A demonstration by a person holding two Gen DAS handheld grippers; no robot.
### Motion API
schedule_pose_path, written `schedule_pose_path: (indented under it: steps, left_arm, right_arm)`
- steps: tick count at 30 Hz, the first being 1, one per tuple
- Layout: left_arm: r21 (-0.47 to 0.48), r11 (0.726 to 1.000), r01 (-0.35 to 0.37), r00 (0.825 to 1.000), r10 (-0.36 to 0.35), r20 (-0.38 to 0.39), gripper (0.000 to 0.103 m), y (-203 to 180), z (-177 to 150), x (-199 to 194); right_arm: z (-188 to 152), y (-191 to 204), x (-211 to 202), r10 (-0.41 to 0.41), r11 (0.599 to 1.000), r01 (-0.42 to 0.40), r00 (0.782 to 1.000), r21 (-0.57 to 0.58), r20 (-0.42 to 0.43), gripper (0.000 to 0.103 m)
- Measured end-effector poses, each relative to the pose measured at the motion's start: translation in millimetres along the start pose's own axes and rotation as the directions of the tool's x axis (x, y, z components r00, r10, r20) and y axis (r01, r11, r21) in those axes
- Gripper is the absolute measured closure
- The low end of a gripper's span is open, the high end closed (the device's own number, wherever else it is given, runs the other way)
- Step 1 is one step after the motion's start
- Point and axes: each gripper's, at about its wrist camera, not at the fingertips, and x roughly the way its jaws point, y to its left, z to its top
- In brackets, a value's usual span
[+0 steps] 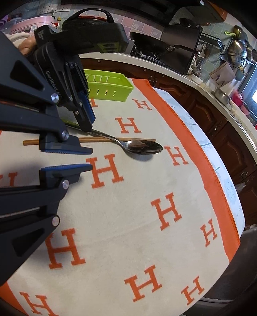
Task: Organize utensils
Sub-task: 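Grasp the patterned-handle metal spoon with the left tool, then carry the spoon toward the tray while the right tool grasps the last wooden chopstick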
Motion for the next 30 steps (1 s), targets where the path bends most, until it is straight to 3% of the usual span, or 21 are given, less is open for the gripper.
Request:
schedule_pose_path:
  steps: [6,13,16,17,23,26,30]
  left_arm:
    - [0.046,0.999,0.027,1.000,-0.027,-0.016,0.081,-3,11,8]
    - [0.179,0.984,-0.008,0.999,0.015,-0.039,0.081,-21,20,13]
    - [0.214,0.975,-0.057,0.996,0.069,-0.049,0.088,-30,22,16]
    - [0.217,0.974,-0.060,0.996,0.073,-0.054,0.095,-31,22,16]
    - [0.210,0.965,-0.155,0.985,0.166,-0.036,0.096,-47,18,16]
    - [0.210,0.952,-0.223,0.974,0.227,0.009,0.096,-56,10,12]
    - [0.259,0.904,-0.339,0.941,0.321,0.108,0.096,-70,0,0]
  right_arm:
    - [1,-10,4,0.005,1.000,-0.004,1.000,0.017,-0.006,0.094]
    - [2,-16,8,0.010,0.999,-0.009,1.000,0.034,-0.012,0.094]
    - [2,-19,9,0.008,0.999,-0.008,1.000,0.042,-0.012,0.094]
    - [2,-21,9,0.007,0.999,-0.007,1.000,0.046,-0.012,0.094]
    - [2,-23,7,0.003,0.999,-0.003,1.000,0.044,-0.002,0.094]
    - [1,-24,5,0.004,0.999,-0.004,1.000,0.038,0.006,0.094]
    - [1,-25,3,0.006,0.999,-0.007,1.000,0.037,0.012,0.094]
